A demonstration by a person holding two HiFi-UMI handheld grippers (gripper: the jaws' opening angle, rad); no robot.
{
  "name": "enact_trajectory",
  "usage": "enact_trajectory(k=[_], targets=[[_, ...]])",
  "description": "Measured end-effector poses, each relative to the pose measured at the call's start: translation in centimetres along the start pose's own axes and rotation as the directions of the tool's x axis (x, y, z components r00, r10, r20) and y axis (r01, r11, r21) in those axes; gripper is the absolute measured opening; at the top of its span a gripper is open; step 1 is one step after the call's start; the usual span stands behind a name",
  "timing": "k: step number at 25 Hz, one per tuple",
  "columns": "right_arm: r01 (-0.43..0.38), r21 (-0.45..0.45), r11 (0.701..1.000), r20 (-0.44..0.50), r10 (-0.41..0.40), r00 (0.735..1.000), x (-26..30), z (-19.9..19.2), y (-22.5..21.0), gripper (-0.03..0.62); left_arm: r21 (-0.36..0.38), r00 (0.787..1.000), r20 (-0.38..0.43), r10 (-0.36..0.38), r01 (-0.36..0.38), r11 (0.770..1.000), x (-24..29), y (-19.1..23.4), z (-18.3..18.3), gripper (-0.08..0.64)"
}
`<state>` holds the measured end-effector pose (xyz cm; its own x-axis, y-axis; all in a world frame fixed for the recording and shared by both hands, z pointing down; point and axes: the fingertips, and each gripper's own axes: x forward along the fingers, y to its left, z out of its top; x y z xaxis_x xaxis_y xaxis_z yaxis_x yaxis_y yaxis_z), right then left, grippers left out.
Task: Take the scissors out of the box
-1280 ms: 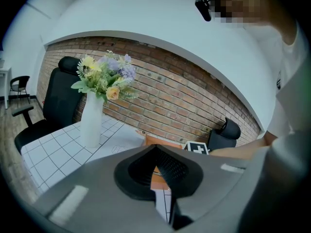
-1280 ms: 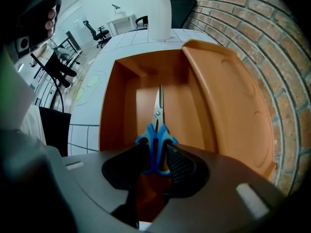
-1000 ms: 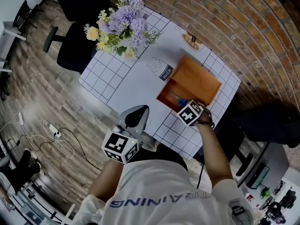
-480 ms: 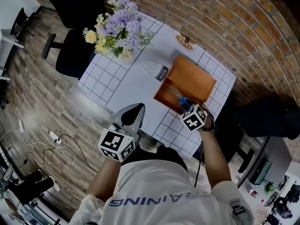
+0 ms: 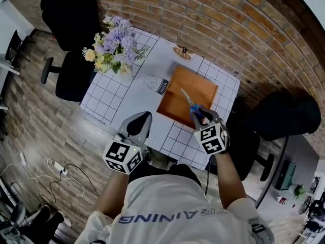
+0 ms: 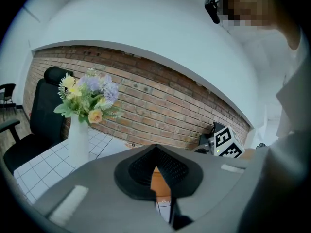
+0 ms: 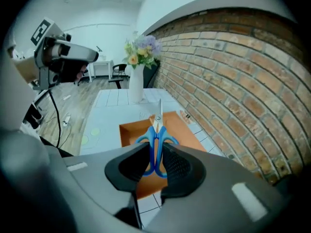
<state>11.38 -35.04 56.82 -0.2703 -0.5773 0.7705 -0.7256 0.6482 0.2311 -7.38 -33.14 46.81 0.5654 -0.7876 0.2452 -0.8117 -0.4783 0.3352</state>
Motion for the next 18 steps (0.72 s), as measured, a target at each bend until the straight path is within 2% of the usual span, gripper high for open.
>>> enact_trajectory(k=[4,6,8,13,18], targets=[[0.046,0.083,0.995,0.164,-0.059,0.985,-4.1,3.1,-1.5,0.103,0.017,0.999,0.026,-0.038,0.038,0.999,0.5,-1.7,1.6,0.002],[0.029,0.143,0.989,0.248,-0.064,0.967,-6.0,4.2,-2.1,0.103,0.039,0.997,0.038,-0.062,0.061,0.997,0.7,-2.8,2.6,0.002],[0.001,0.201,0.980,0.326,-0.068,0.943,-7.7,5.2,-2.7,0.103,0.091,0.995,0.053,-0.088,0.083,0.992,0.8,-4.3,3.9,0.002],[0.008,0.307,0.952,0.478,-0.161,0.863,-12.3,7.1,-4.5,0.103,0.159,0.982,0.113,-0.151,0.132,0.978,0.7,-7.2,7.4,0.002],[0.053,0.355,0.934,0.574,-0.262,0.776,-17.1,8.2,-5.9,0.103,0.196,0.971,0.149,-0.185,0.154,0.968,1.1,-8.7,9.9,0.002]])
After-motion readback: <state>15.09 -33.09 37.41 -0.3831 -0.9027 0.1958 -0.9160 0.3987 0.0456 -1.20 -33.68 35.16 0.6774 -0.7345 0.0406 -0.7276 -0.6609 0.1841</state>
